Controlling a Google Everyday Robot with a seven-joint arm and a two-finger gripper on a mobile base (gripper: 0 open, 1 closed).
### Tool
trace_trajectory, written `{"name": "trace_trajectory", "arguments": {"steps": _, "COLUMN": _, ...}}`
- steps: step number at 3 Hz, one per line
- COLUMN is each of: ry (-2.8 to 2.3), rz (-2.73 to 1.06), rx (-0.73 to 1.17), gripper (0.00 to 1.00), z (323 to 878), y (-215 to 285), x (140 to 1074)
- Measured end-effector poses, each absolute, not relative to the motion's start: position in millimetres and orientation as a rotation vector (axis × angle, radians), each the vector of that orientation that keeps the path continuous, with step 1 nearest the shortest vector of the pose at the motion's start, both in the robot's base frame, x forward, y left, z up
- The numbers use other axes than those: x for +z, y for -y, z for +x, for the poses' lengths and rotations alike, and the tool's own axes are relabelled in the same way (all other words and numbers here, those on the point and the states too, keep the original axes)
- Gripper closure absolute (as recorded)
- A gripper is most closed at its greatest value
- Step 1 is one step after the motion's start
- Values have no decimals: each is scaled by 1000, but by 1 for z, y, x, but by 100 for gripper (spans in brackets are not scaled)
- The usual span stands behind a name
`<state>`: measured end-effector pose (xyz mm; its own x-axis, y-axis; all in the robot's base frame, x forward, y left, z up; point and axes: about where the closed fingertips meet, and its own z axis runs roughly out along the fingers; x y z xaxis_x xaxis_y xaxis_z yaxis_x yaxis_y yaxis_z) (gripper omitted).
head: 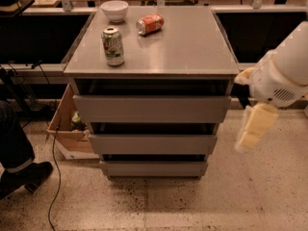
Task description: Open bottom drawer
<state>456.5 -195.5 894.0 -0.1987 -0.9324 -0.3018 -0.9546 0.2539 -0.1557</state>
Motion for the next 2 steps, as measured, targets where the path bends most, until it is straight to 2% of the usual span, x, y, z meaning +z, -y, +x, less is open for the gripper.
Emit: {"name": "trace_trajectory", "arguments": {"steps": 2, "ry": -2078, "rz": -1706, "rx": 395, "gripper": 0, "z": 481, "y": 153, "x": 716}}
